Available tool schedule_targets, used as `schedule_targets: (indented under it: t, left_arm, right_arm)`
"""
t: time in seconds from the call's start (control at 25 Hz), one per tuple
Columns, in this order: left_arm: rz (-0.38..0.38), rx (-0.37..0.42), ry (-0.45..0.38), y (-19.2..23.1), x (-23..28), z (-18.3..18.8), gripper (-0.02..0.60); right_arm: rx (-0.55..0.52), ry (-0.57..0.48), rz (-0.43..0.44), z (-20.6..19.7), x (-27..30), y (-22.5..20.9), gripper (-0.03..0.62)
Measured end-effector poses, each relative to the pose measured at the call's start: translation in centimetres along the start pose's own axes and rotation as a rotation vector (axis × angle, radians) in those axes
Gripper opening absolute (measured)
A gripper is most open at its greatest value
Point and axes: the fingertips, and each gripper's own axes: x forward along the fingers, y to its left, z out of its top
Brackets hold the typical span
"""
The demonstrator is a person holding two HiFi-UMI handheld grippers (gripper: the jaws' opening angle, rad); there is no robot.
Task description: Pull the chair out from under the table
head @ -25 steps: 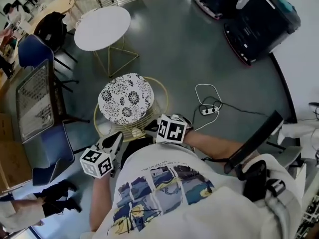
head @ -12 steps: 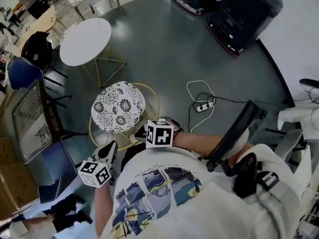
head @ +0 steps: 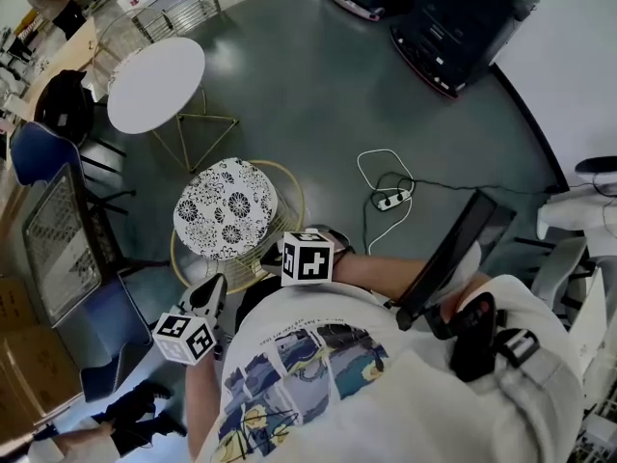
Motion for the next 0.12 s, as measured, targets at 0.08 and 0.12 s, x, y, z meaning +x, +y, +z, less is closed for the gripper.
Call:
schedule_targets:
  t: [0.08, 0.12]
  left_arm:
    - [0.003, 0.005, 0.003, 0.00, 0.14, -0.11, 0.009]
    - [0.004, 0.007, 0.004, -0.01, 0.21, -0.17, 0.009]
  right_arm:
    - [0.000, 0.002, 0.000, -0.19, 0.00, -0.05, 0.011]
    - [0.000, 0.004, 0.000, -0.28, -0.01, -0.08, 0.011]
